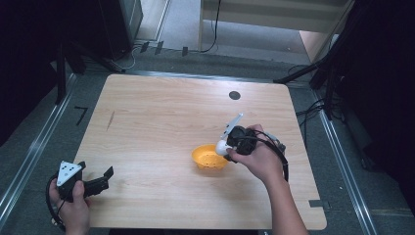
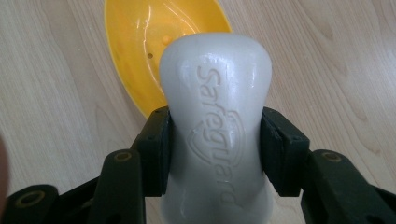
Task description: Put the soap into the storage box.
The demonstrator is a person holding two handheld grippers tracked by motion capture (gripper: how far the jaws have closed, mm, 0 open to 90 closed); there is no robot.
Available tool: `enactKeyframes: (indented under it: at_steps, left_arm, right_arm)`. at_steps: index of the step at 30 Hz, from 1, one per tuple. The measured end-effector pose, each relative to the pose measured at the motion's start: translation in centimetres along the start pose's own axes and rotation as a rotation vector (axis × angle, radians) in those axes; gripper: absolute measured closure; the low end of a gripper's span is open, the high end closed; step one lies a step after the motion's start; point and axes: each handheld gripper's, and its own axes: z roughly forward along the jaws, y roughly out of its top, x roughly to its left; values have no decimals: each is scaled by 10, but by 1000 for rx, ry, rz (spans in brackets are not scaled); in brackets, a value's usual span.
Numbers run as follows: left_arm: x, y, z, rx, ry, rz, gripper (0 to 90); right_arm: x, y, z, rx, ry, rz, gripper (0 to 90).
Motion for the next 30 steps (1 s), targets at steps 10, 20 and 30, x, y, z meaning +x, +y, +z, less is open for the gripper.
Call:
enactKeyframes:
  at_steps: [10, 20, 30]
  left_arm:
    - [0, 0, 0, -1, -1, -1, 0]
    - [0, 0, 0, -1, -1, -4, 0]
    - [1, 0, 0, 0, -2, -4, 0]
  right_arm:
    - [2, 9, 4, 0, 6, -31, 506]
    - [5, 16, 10, -9, 13, -52, 506]
    - [7, 24, 17, -6, 25, -82, 506]
